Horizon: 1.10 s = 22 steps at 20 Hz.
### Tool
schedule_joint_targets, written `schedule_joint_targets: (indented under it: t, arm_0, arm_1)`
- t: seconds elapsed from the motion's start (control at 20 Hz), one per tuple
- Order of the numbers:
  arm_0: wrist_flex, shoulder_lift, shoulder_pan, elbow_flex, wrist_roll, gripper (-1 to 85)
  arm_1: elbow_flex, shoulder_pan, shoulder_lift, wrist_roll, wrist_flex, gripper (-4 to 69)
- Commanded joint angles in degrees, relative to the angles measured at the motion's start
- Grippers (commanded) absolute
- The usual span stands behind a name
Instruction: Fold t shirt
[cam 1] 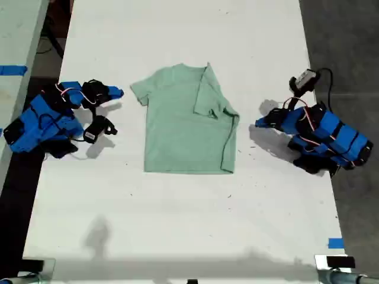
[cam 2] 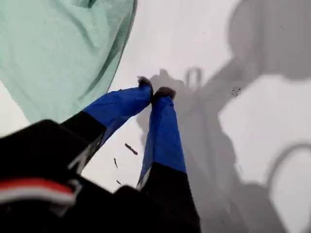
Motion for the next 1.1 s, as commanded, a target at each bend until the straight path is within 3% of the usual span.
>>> schedule_joint_targets:
  t: [0.0,0.75,0.95,1.05]
  arm_0:
    - [1.05,0.53,-1.23,2.37,-0.09,-0.4]
    - [2.72,-1.93,-5.62,-2.37,-6.77,-0.6]
    - [-2.99,-29.88,-8.96,-14.24,-2.11,-0.6]
    - [-1.14,-45.79,-12.66,-25.66,3.6,-0.6]
  arm_1:
    - [3.08,-0.18,0.88,-1.49,-1.14,2.5]
    - [3.08,-0.18,0.88,-1.85,-1.14,2.8]
    - [3.08,-0.18,0.88,-1.93,-1.14,2.8]
    - [3.08,-0.26,0.88,-1.93,-1.14,2.8]
